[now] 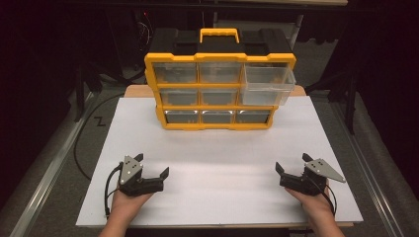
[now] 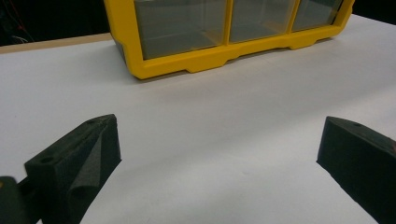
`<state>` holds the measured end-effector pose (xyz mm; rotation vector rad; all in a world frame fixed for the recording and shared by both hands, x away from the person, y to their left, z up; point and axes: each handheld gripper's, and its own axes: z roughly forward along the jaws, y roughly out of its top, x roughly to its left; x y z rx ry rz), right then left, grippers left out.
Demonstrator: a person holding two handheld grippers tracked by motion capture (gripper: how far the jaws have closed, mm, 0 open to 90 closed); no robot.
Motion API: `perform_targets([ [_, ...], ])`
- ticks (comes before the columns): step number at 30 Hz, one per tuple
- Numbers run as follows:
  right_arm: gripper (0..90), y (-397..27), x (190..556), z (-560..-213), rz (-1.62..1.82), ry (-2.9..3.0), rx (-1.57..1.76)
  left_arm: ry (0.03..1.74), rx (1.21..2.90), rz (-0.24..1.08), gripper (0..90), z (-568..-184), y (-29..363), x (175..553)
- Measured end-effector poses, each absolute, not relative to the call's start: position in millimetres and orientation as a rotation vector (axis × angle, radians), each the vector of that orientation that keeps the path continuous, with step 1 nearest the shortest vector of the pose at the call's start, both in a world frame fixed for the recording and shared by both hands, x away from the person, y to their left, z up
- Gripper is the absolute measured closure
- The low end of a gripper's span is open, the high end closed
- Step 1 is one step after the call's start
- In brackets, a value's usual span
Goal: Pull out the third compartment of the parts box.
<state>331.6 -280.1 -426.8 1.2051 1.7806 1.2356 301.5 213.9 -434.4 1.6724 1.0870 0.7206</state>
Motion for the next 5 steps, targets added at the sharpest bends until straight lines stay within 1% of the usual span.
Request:
perform_targets([
  [5, 1.1, -278.3, 332.1, -427.2, 1.231, 1.79, 1.189, 1.089, 1.663, 0.721, 0.5, -432.9, 216.5, 300.9],
])
